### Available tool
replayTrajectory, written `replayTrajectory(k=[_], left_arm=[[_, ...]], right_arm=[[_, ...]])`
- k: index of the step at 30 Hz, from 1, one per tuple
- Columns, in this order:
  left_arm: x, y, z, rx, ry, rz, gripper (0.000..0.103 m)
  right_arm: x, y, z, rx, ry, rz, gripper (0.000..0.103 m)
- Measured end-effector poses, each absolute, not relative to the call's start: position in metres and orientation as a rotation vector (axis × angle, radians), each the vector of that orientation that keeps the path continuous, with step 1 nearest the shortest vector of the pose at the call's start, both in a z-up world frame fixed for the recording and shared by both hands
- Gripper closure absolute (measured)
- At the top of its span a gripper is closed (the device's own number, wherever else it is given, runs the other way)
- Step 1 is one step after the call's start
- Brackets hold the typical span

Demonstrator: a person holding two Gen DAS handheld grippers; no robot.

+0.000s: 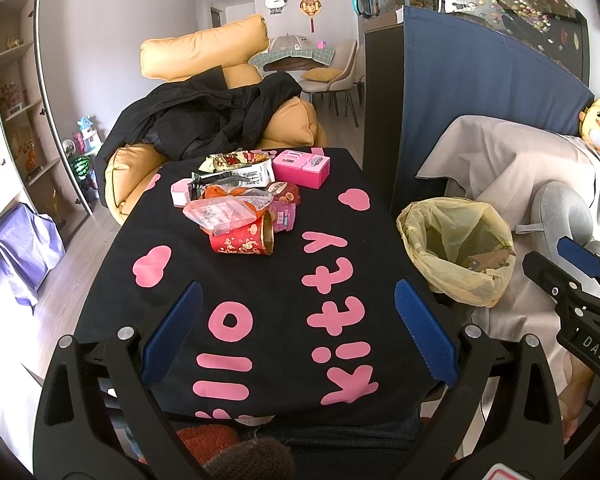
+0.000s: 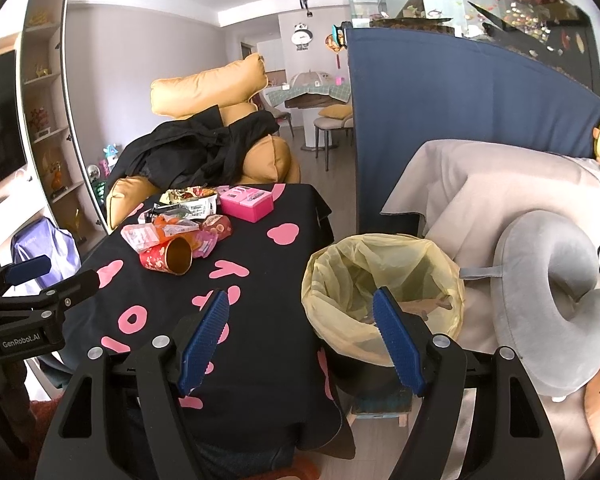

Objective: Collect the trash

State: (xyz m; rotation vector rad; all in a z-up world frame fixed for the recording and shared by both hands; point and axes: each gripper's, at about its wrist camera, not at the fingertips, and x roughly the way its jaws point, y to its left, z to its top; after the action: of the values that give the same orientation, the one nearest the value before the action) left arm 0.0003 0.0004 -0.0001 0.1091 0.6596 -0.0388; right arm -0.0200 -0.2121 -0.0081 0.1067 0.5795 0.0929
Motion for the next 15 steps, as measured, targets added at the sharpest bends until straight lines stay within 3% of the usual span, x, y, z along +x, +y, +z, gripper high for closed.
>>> replayTrajectory(k=[15], left_arm=[[0.0005, 0.0007, 0.0002, 0.106, 0.661, -0.038, 0.011]], right_arm=[[-0.0201, -0.2127, -0.0059, 0.098, 0.573, 0.079, 0.032]])
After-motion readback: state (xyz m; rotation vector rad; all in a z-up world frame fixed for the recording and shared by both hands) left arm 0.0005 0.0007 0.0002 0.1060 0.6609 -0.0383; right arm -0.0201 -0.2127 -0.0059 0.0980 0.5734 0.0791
